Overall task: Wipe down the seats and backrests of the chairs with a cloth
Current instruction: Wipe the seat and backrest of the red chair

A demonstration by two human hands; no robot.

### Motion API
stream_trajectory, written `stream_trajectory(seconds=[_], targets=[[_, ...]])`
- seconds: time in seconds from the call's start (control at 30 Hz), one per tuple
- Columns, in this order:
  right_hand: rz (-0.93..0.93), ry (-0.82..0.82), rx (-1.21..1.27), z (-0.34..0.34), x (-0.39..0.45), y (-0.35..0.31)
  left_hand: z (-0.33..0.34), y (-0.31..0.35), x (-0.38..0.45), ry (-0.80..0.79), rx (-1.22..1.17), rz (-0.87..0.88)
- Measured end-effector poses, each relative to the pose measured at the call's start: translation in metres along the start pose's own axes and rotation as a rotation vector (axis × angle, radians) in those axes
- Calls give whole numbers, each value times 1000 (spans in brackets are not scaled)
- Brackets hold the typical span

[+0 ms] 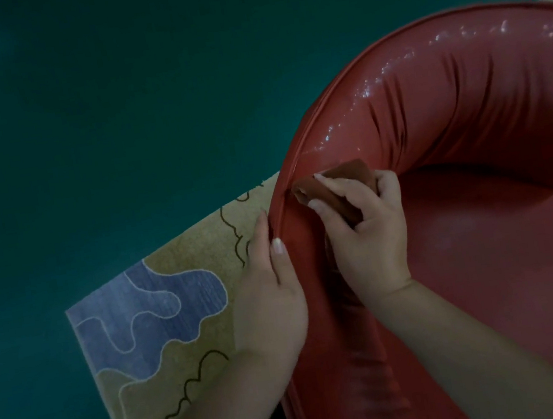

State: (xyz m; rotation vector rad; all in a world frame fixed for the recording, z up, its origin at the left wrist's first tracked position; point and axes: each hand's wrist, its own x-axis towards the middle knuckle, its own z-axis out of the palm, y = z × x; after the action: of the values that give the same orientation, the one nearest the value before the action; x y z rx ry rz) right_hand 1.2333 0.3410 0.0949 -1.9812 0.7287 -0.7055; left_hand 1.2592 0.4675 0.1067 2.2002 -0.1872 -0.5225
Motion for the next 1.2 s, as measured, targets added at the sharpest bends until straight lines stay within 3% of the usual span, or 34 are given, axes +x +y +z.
stream_trajectory(seconds=[0.17,0.5,0.63,0.77,0.97,1.1,1.2], targets=[[47,67,25,1,-5,1,6,24,49,34,72,14],[61,113,29,7,-3,5,12,24,68,106,62,-96],[17,53,-2,3,12,-1,13,23,66,148,7,-94],[-121,-71,-274,6,61,-11,14,22,65,164,-35,-79],[-274,-220,-290,-5,27,-9,12,21,65,130,-23,-85],[-186,-128,-356,11,77,-14,12,24,63,129,-22,-75],[-164,-112,-298,15,63,-14,12,23,62,134,-13,-89]])
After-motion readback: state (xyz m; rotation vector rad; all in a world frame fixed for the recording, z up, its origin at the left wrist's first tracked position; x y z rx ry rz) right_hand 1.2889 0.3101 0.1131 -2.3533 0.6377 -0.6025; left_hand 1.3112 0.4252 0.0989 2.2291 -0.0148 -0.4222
